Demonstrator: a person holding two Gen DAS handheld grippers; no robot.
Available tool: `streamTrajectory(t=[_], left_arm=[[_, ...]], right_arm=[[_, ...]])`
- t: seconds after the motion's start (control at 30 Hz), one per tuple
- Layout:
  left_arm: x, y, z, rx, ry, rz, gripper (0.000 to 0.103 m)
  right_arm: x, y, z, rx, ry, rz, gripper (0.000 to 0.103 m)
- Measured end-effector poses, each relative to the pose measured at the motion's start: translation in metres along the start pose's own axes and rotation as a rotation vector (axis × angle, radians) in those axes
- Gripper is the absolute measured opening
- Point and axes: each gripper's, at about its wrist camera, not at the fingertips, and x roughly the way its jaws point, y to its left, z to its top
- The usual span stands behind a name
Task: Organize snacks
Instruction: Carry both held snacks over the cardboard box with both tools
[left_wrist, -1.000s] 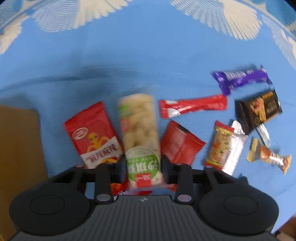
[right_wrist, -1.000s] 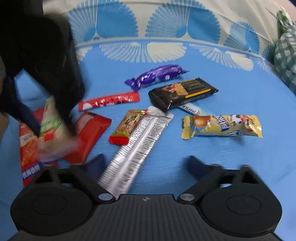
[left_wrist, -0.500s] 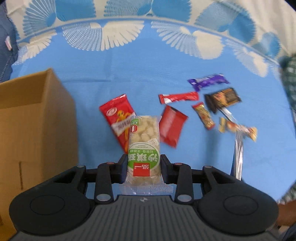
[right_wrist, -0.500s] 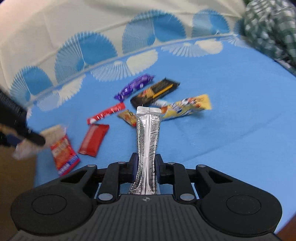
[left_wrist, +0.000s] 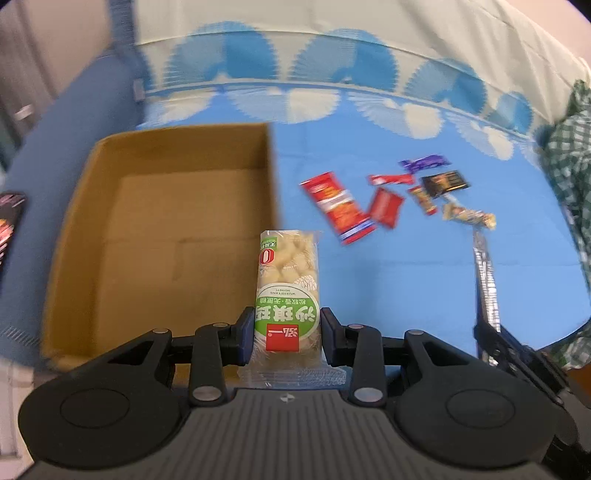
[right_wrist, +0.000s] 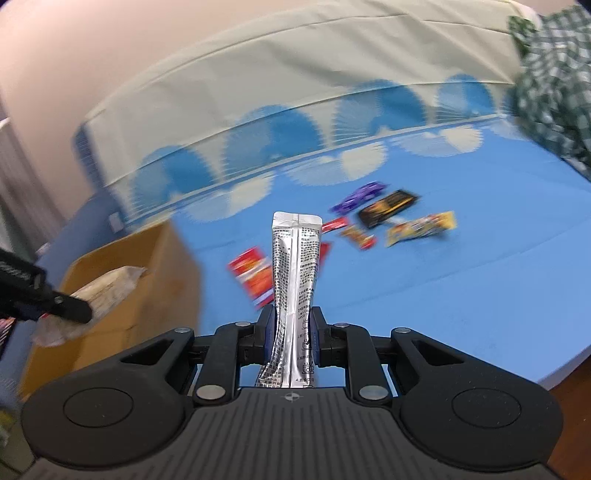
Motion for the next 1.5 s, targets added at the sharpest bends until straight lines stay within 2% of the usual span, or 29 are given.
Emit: streamTrajectory(t=[0.13, 0.27, 0.4, 0.47, 0.6, 0.87, 1.33, 1.5], left_arm=[[-0.025, 0.039, -0.037, -0.045, -0.015, 0.018, 0.040], [-0.047, 0.073, -0.067, -0.099, -0.052, -0.002, 0.040], [-0.060, 0.098, -0.083, -0.160, -0.079, -0.004, 0.040], [-0.069, 0.110, -0.088, -0.193, -0.103, -0.031, 0.040], [-0.080, 0.125, -0.095, -0.218, -0.136, -0.012, 0.040], [-0.076, 0.129, -0.103, -0.223, -0.116, -0.030, 0.040], [-0.054, 0.148, -0.094, -0.241, -0.079, -0.035, 0.040], [-0.047, 0.153, -0.088, -0.211, -0.088, -0.032, 0.040]], right_arm=[[-0.030, 0.043, -0.024, -0.044, 0.026, 0.061, 0.020], [-0.049, 0.086, -0.042, -0.124, 0.051, 0.099, 0.020], [-0.066, 0.117, -0.049, -0.199, 0.036, 0.137, 0.020], [-0.072, 0.126, -0.051, -0.226, 0.031, 0.143, 0.020], [-0.079, 0.148, -0.057, -0.277, 0.037, 0.153, 0.020], [-0.083, 0.153, -0.060, -0.293, 0.041, 0.144, 0.020], [-0.062, 0.167, -0.059, -0.352, 0.094, 0.130, 0.020], [-0.051, 0.175, -0.054, -0.351, 0.105, 0.123, 0.020]])
